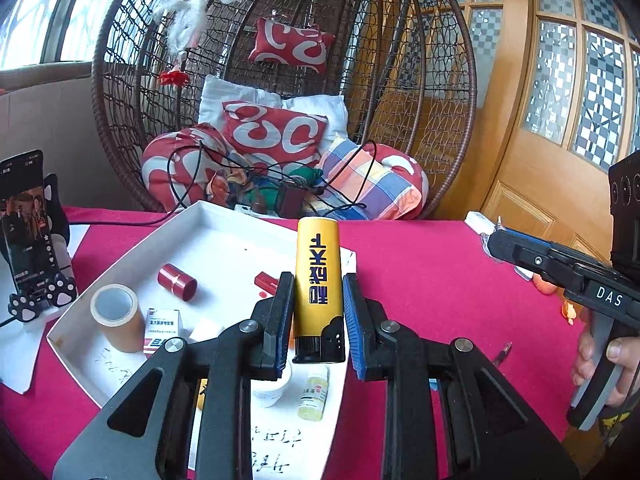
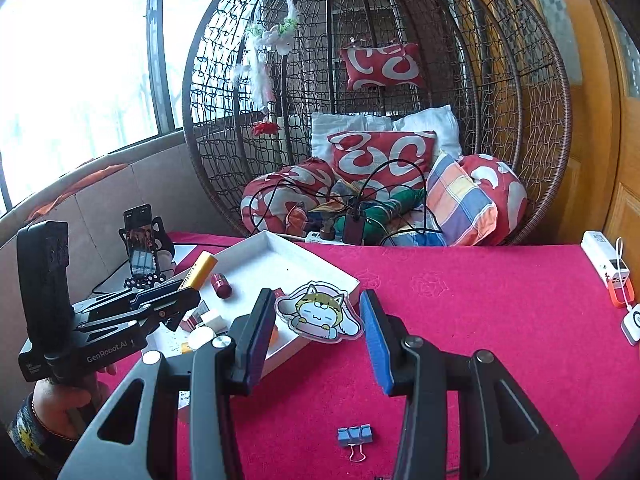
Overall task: Organize rigid objects
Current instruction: 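Carry the yellow lighter into the tray with the left tool while the right tool places the cartoon sticker there, then withdraw from the tray and grasp the blue binder clip with the left tool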
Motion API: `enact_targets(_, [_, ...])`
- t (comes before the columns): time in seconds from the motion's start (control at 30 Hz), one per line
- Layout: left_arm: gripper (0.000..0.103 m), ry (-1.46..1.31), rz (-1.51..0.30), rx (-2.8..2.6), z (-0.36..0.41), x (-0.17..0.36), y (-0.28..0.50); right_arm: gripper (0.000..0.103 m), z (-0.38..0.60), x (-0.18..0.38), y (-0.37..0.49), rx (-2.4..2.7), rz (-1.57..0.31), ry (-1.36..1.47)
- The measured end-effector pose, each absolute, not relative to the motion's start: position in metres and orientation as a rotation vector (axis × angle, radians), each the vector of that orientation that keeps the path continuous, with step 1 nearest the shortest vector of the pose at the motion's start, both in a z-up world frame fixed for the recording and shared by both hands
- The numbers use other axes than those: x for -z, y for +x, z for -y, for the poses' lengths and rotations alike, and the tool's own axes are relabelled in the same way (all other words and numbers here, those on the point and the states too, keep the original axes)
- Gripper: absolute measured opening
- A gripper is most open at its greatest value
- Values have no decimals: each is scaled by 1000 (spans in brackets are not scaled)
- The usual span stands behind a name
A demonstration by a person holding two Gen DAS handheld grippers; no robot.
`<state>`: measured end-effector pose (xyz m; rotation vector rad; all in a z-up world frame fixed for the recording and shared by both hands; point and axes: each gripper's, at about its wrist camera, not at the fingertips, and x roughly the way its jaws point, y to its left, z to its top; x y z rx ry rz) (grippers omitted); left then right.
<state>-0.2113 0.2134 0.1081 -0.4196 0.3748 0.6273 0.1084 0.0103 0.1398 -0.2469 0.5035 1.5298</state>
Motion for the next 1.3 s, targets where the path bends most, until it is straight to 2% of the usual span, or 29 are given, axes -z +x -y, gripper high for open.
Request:
enact_targets(0.3, [24, -480, -359, -739, -281, -101, -229, 43, -70, -133, 80, -1576, -562, -297])
enact_targets(0.53, [25, -586, -364, -755, -299, -76, -231, 43, -111, -108, 60, -1590, -643, -314])
enact_targets(0.67, [47, -641, -360, -754, -299, -64, -236, 43, -131, -87, 48, -1596, -707, -332])
enact_targets(0.8, [52, -686, -339, -764, -301, -58, -246, 44, -139, -69, 43, -1598, -763, -321])
enact_targets(0.87, [85, -706, -333, -775, -302, -57, -250, 44, -138, -65, 42, -1605, -785, -307])
enact_targets(0.93, [98, -714, -321, -774, -300, -55, -252, 52, -136, -61, 43, -1603, -799, -295])
enact_targets(1.0, [103, -714, -298, -778, -296, -56, -254, 92, -131, -59, 47, -1595, -800, -264])
enact_targets(1.07, [103, -701, -289, -785, -290, -58, -254, 101, -124, -58, 52, -1578, -804, -236])
enact_targets(1.3, [103, -617, -205, -759, -256, -82, -260, 103, -71, -76, 71, -1545, -727, -76])
